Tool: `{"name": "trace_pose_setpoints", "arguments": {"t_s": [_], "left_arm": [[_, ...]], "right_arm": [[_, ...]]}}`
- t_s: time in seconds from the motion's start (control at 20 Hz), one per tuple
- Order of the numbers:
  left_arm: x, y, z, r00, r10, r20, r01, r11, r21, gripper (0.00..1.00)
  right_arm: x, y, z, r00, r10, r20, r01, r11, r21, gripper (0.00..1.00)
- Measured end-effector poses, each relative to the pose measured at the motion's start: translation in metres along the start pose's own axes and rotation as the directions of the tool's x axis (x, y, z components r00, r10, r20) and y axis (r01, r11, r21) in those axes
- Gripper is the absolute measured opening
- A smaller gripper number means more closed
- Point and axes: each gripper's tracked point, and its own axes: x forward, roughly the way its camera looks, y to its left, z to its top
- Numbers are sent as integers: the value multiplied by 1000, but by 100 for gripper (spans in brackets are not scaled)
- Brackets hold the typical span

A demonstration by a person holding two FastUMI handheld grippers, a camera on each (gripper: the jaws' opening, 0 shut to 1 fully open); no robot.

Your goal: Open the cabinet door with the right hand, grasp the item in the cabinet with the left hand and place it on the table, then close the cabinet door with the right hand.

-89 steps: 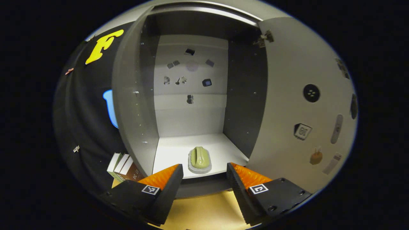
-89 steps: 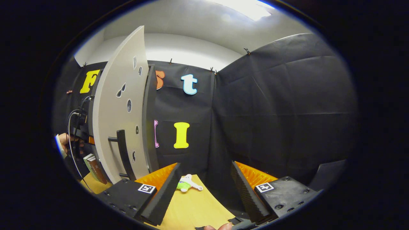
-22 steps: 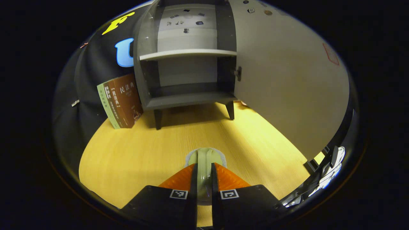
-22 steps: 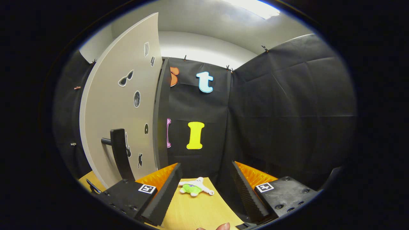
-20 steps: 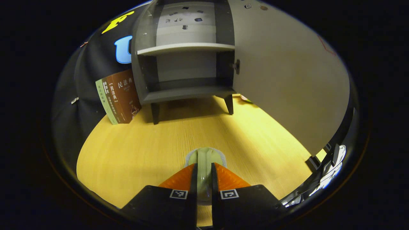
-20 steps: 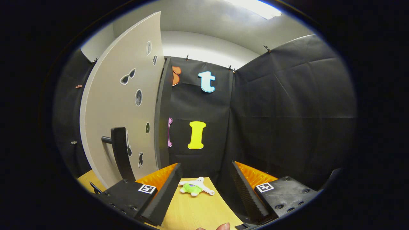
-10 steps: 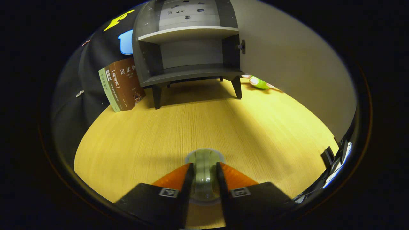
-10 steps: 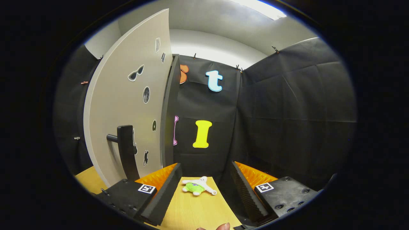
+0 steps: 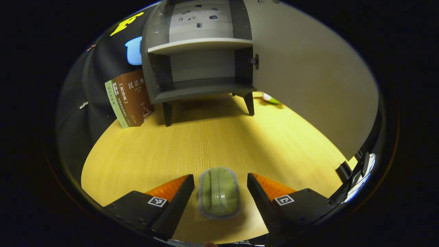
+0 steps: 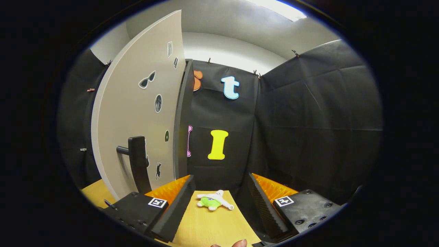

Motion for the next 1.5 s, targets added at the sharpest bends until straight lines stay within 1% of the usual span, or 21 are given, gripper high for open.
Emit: {"name": "trace_pose_setpoints", "arguments": {"t_s": [0.1,0.15,0.2,0.25,0.4,0.5,0.65,0.7,0.75,0.9,1.05,1.25,1.35,1.5], "left_arm": [[-12,7,23,999,0,36,0,1000,4,97],[-19,11,38,998,3,58,-3,1000,5,99],[-26,15,53,996,-2,86,2,1000,2,97],[-34,19,69,994,-4,110,5,1000,-4,98],[-60,39,120,981,1,193,5,999,-34,97],[-78,56,155,967,16,255,-3,999,-50,97],[-109,88,205,940,63,336,-37,996,-83,97],[-119,97,219,928,80,363,-48,994,-95,99],[-128,108,232,921,98,377,-62,992,-107,98],[-151,139,261,901,155,405,-107,984,-139,98],[-175,163,286,884,182,431,-112,977,-183,98],[-214,196,312,850,219,479,-158,973,-165,99],[-226,207,330,835,219,506,-144,972,-184,99],[-244,221,337,821,219,528,-119,969,-218,99]], "right_arm": [[1,1,1,1000,-4,1,4,1000,9,98],[1,1,1,1000,-8,0,8,1000,14,98],[-4,3,5,1000,-11,-6,11,1000,18,98],[-4,3,4,1000,-11,-14,11,1000,23,98],[-5,2,4,1000,-21,-21,22,999,28,98],[-4,2,5,999,-35,-13,35,999,24,98],[-4,1,6,999,-46,-4,46,999,15,98],[-4,1,6,999,-46,-3,46,999,10,98],[-4,2,7,999,-42,-1,42,999,6,98],[-8,3,6,1000,-25,-7,25,1000,-5,98],[-7,3,7,1000,-23,-2,23,1000,-6,98],[-6,5,6,1000,-24,-8,24,1000,10,98],[-8,6,4,1000,-26,-15,26,1000,5,98],[-10,3,5,999,-38,-10,38,999,-18,97]]}}
